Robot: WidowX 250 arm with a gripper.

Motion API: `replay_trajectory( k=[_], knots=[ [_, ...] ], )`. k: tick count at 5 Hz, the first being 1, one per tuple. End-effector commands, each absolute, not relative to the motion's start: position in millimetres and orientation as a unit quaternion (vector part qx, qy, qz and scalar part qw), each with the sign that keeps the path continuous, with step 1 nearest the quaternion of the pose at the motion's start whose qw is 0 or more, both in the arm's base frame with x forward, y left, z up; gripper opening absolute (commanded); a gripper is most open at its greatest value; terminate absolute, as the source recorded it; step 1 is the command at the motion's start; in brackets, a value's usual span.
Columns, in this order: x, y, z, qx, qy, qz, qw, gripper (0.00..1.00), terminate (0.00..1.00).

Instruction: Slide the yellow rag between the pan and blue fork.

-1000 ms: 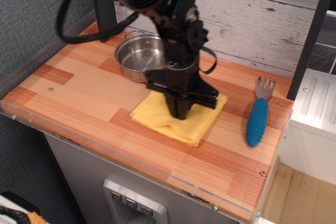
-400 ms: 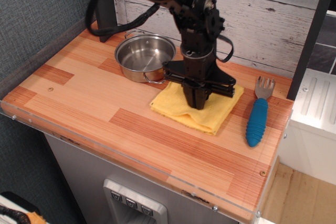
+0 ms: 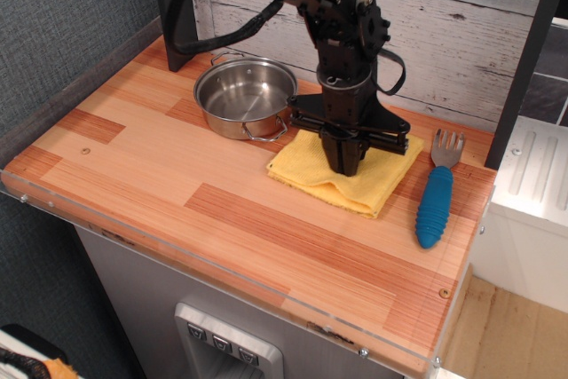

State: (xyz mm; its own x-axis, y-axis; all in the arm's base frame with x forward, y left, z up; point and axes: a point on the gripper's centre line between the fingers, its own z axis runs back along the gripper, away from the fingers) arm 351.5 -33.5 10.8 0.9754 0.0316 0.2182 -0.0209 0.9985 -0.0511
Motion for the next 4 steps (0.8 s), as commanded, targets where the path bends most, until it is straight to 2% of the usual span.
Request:
replay_trajectory(
  k=[1,2,4],
  knots=[
    [355.5,-31.3,14.4,-0.012,-0.105,0.015,0.994,0.00,0.00],
    [356.7,-30.6,21.5,-0.008,-0.107,0.011,0.994,1.00,0.00],
    [361.2,-27.3,41.1,0.004,-0.132,0.022,0.991,1.00,0.00]
  ],
)
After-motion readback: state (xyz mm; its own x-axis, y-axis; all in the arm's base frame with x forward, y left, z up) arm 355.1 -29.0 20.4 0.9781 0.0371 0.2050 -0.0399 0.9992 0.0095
